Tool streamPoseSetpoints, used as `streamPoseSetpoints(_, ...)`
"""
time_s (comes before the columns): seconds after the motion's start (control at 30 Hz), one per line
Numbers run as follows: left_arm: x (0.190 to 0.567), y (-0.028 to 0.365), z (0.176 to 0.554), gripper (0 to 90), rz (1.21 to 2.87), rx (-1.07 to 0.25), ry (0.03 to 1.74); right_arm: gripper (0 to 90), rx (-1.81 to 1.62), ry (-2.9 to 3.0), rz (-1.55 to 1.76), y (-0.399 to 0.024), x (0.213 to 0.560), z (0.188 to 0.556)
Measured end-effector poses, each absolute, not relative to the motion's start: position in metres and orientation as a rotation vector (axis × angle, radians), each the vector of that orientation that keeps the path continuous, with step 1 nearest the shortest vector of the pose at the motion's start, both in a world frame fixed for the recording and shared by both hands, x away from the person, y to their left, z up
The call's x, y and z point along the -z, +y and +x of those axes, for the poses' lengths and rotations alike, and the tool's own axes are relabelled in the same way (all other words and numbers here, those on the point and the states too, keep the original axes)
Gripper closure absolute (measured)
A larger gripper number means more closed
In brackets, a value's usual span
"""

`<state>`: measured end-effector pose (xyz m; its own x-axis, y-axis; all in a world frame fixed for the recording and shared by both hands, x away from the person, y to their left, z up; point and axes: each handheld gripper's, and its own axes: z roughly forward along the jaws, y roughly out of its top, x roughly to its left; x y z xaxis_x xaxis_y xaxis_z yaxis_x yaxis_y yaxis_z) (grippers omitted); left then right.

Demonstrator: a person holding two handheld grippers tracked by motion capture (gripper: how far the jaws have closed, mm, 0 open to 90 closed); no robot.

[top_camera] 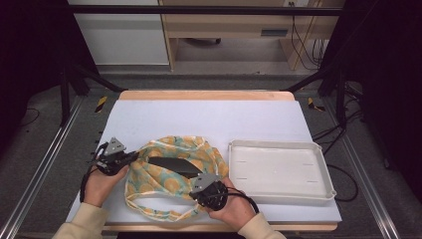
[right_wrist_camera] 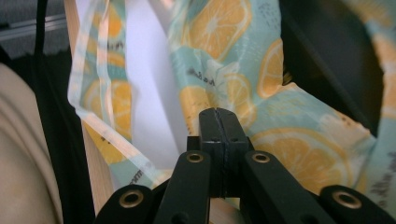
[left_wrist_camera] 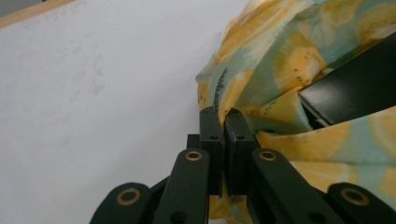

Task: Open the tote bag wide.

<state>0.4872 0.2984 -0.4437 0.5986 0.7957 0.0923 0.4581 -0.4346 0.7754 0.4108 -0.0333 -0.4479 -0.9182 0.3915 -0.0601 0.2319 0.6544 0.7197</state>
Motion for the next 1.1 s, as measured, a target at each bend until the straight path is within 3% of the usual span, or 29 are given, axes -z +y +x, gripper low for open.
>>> streamPoseSetpoints(0.3, 0.436, 0.292, 0.475, 87.6, 2.079, -0.599, 0.942, 68.0, -1.208, 2.505, 0.604, -0.064, 0.415, 0.419)
streamPoseSetpoints(0.33, 0.436, 0.291, 0.475, 87.6, 2.080, -0.601, 0.940, 60.6, -1.193, 2.461, 0.650, -0.071, 0.407, 0.426)
streamPoseSetpoints(0.5, 0.434, 0.290, 0.471, 87.6, 2.086, -0.601, 0.931, 51.2, -1.132, 2.398, 0.719, -0.079, 0.396, 0.446)
streamPoseSetpoints(0.83, 0.434, 0.290, 0.467, 87.6, 2.093, -0.592, 0.919, 25.3, -1.030, 2.412, 0.896, -0.077, 0.407, 0.486)
streamPoseSetpoints(0.87, 0.434, 0.289, 0.467, 87.6, 2.091, -0.593, 0.919, 30.9, -1.035, 2.424, 0.916, -0.076, 0.411, 0.488)
streamPoseSetpoints(0.9, 0.434, 0.289, 0.466, 87.6, 2.092, -0.595, 0.916, 30.9, -1.035, 2.424, 0.916, -0.076, 0.411, 0.488)
streamPoseSetpoints(0.97, 0.434, 0.288, 0.466, 87.4, 2.091, -0.597, 0.914, 45.7, -1.017, 2.435, 0.903, -0.076, 0.415, 0.489)
streamPoseSetpoints(1.03, 0.433, 0.288, 0.465, 87.4, 2.089, -0.601, 0.909, 66.4, -0.999, 2.431, 0.898, -0.078, 0.417, 0.490)
streamPoseSetpoints(1.1, 0.433, 0.287, 0.465, 87.3, 2.093, -0.602, 0.906, 79.8, -1.000, 2.429, 0.901, -0.080, 0.417, 0.491)
